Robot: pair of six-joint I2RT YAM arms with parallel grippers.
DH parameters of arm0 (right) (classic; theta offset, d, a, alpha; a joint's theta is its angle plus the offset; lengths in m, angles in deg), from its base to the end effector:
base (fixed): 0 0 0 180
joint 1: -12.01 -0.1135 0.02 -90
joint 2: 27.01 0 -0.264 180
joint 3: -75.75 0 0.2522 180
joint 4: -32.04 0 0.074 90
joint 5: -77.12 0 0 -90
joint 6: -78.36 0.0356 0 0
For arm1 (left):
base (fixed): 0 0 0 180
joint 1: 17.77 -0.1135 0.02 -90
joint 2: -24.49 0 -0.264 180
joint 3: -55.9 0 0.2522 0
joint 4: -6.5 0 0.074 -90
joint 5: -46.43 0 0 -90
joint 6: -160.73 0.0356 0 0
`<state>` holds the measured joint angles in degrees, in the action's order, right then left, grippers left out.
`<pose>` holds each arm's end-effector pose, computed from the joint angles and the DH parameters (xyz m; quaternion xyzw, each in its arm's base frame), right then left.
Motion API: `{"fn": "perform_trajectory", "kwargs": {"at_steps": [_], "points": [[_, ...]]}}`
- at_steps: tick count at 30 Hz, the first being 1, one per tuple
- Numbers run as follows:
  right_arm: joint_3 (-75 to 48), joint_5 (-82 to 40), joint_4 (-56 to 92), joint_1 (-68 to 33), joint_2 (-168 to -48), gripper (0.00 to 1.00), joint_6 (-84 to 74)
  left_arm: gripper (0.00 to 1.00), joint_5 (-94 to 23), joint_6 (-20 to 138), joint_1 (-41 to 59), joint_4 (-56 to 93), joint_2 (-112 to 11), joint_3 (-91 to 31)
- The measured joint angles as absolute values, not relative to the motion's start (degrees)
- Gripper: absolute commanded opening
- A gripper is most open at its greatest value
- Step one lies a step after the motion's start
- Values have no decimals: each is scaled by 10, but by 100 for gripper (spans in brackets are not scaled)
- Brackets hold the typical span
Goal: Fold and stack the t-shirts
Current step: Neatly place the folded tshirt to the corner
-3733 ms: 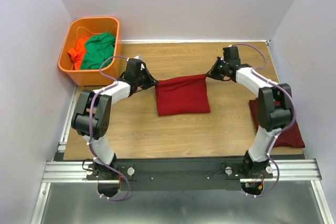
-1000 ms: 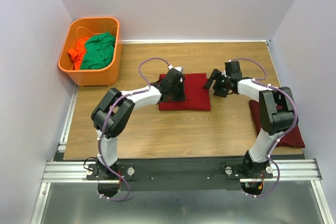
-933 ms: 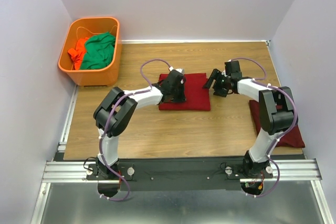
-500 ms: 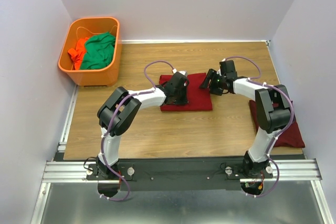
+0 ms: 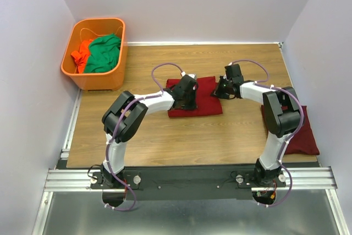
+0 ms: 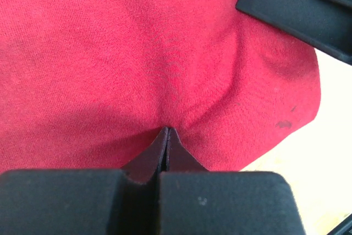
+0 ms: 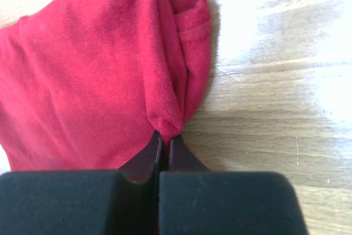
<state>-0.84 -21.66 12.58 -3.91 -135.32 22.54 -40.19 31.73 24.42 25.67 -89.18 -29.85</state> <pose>0.3696 0.1111 0.1465 0.1241 0.9325 0.2057 0.2696 0.3123 -0.2859 0.1570 0.0367 0.9296 -0.2587 0.2598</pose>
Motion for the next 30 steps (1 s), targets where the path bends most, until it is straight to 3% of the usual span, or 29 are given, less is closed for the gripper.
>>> {"fn": "perform_trajectory", "kwargs": {"at_steps": [11,20,30], "points": [[-7,-96,44,-37,-1316,1,284,0,-402,329,221,309,-839,-317],[-17,-39,-53,58,-1268,0,356,0,-401,339,198,320,-773,-354],[-219,86,-255,86,-1312,1,420,0,-387,346,198,333,-772,-359]]}}
